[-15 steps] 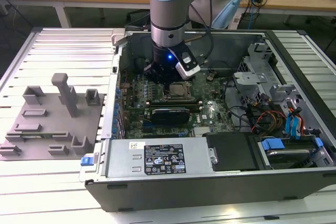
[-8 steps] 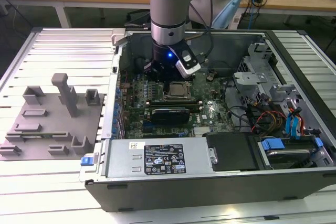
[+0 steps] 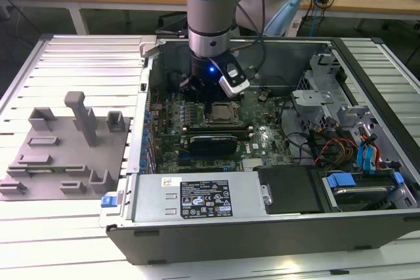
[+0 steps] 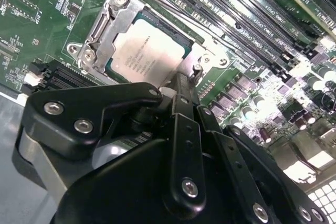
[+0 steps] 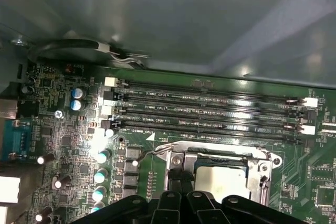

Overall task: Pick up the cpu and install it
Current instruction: 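Close the cpu cover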

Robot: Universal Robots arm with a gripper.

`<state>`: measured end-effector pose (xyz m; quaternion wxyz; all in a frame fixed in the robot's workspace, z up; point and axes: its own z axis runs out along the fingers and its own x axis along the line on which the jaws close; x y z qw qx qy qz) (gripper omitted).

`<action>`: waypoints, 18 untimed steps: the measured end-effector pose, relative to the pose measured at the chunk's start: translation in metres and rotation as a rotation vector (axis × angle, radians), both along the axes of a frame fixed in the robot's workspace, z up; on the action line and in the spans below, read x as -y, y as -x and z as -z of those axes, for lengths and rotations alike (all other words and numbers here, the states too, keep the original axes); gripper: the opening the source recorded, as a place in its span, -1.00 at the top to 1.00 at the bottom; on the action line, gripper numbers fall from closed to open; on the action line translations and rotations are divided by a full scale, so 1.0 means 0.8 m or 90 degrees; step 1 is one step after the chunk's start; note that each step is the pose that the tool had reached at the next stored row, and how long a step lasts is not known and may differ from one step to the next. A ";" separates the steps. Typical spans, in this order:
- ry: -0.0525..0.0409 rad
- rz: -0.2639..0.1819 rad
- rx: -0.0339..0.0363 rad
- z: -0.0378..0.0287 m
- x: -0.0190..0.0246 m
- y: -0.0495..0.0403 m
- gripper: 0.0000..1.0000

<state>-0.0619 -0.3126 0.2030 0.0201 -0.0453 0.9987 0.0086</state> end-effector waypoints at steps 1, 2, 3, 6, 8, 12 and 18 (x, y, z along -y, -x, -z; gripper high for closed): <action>-0.0001 0.000 0.0001 0.0000 -0.0009 0.000 0.79; -0.0002 0.000 0.0001 0.0001 -0.0014 0.000 0.79; -0.0002 0.000 0.0004 0.0001 -0.0020 0.000 0.79; -0.0003 0.000 0.0005 -0.0083 -0.0024 0.000 0.79; -0.0003 0.000 0.0006 -0.0121 -0.0024 0.000 0.79; -0.0015 0.000 0.0040 -0.0087 -0.0024 0.001 0.79; -0.0014 0.000 0.0044 0.0006 -0.0036 0.002 0.79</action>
